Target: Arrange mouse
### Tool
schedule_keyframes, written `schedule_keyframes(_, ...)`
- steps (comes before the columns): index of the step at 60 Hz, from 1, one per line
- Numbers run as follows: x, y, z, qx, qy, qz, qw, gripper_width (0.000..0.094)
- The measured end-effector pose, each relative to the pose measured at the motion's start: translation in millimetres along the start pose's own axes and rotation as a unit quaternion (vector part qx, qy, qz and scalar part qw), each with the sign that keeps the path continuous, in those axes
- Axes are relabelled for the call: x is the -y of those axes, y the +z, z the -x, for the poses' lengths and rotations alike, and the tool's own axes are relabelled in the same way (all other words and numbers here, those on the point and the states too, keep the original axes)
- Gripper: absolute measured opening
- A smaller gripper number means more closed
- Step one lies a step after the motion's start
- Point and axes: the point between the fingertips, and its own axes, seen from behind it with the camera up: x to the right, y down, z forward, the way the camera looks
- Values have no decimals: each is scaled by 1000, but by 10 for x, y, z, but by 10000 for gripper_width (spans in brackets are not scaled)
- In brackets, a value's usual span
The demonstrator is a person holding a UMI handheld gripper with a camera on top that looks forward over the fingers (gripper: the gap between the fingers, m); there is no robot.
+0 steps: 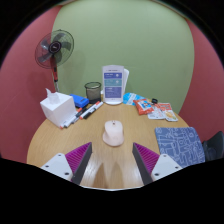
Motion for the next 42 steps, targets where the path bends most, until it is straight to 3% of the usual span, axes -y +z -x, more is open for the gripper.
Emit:
schedule_keyframes(16,134,1199,-13,-5,-13,24,1000,776)
schedule_keyframes(19,137,1287,-21,-4,-11,28,1000,737)
schedule_keyframes(23,164,1359,-39,-6,-11,26,1000,577)
schedule_keyframes(42,226,1372,-22,9,-17,6,1000,398)
